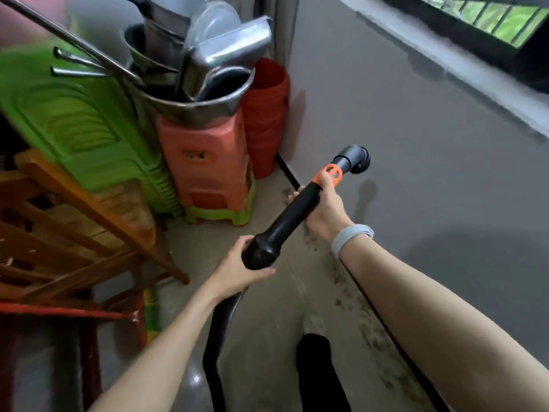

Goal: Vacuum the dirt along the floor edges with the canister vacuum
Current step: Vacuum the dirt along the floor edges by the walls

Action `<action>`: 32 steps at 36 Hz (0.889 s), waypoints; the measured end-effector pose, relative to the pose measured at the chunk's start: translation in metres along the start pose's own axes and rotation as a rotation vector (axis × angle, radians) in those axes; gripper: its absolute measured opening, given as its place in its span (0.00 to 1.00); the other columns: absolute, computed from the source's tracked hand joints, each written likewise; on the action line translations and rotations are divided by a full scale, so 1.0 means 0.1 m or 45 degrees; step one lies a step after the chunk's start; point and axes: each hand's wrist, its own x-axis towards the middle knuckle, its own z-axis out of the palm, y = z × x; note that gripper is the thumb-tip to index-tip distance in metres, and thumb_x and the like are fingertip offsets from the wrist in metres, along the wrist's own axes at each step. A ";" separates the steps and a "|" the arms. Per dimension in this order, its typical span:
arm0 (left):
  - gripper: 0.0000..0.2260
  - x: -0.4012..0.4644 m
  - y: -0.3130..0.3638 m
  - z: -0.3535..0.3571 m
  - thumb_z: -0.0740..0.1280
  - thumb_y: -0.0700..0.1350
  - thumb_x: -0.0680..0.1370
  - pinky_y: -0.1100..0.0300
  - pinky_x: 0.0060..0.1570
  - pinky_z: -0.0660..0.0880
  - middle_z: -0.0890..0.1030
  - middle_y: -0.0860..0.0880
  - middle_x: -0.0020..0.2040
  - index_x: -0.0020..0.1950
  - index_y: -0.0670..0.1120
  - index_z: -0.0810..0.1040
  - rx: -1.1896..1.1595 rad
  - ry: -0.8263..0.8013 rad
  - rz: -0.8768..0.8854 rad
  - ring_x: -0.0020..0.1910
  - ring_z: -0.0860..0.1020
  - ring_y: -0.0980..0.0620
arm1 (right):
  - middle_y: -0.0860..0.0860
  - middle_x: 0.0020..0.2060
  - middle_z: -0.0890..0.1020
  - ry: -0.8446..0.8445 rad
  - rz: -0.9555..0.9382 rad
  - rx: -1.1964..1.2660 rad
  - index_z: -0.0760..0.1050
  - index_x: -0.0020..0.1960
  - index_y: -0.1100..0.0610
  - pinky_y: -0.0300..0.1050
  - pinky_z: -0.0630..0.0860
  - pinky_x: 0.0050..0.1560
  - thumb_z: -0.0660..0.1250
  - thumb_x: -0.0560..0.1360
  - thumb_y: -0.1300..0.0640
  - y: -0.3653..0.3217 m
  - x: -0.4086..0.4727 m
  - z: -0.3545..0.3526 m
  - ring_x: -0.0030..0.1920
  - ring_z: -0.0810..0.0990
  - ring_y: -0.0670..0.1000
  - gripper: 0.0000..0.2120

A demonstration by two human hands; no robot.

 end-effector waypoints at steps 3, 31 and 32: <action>0.28 0.49 0.03 -0.09 0.79 0.47 0.67 0.74 0.44 0.69 0.76 0.59 0.54 0.61 0.53 0.69 0.019 -0.029 -0.034 0.51 0.74 0.65 | 0.54 0.40 0.74 0.021 0.064 0.031 0.68 0.65 0.59 0.46 0.78 0.37 0.65 0.78 0.45 -0.08 0.52 0.12 0.36 0.76 0.54 0.23; 0.07 4.78 -2.85 0.78 0.72 0.52 0.74 0.56 0.42 0.77 0.82 0.53 0.44 0.49 0.55 0.76 0.089 0.049 -0.232 0.41 0.80 0.55 | 0.52 0.30 0.75 0.006 0.032 -0.425 0.68 0.62 0.57 0.47 0.80 0.37 0.63 0.79 0.45 1.70 5.82 -0.81 0.30 0.78 0.52 0.19; 0.06 4.92 -3.02 0.81 0.71 0.52 0.75 0.55 0.41 0.76 0.82 0.51 0.42 0.48 0.54 0.76 0.117 0.029 -0.226 0.39 0.80 0.54 | 0.53 0.34 0.76 -0.002 0.023 -0.454 0.68 0.63 0.56 0.50 0.81 0.40 0.63 0.78 0.43 1.85 5.98 -0.87 0.34 0.79 0.53 0.21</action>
